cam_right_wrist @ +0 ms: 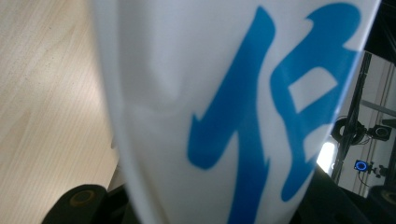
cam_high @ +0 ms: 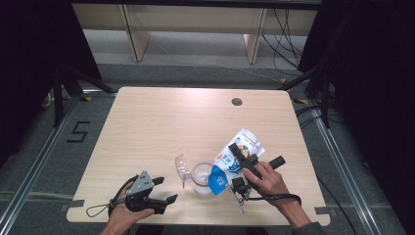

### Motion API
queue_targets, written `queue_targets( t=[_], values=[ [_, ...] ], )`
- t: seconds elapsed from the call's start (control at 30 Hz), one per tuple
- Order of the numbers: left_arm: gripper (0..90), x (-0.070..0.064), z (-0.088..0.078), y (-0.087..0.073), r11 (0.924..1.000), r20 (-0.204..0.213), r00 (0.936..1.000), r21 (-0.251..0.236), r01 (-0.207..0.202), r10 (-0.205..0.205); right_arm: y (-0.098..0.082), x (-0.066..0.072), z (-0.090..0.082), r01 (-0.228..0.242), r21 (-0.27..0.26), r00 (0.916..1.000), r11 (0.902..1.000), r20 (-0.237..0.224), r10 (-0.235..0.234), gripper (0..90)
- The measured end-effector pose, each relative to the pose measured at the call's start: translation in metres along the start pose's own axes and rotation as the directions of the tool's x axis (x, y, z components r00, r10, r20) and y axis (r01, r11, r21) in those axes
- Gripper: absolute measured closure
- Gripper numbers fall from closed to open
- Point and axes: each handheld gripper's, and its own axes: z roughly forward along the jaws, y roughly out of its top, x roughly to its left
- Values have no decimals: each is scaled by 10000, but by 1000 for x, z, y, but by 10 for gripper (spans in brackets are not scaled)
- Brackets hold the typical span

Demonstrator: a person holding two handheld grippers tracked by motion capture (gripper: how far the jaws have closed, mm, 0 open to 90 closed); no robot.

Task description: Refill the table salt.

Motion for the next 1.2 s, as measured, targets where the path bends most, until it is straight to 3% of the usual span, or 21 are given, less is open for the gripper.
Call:
queue_targets(
  t=[0.7, 0.8, 0.9, 1.2],
  values=[
    [211, 0, 0, 0, 10000, -1, 10000, 2, -7, 7, 0, 1, 0, -149, 96, 9999, 9998, 27, 149, 700],
    [211, 0, 1, 0, 10000, 3, 10000, -36, 30, -30, 1, -2, -1, 187, 145, 9998, 9997, -121, -185, 702],
    [211, 0, 1, 0, 10000, 35, 10000, -5, -24, 24, 0, -1, -1, -18, 236, 10000, 9997, -66, 20, 702],
    [211, 0, 0, 0, 10000, -3, 10000, 0, -4, 4, 0, -1, -1, 147, 213, 9997, 9997, -198, -142, 706]
  ],
)
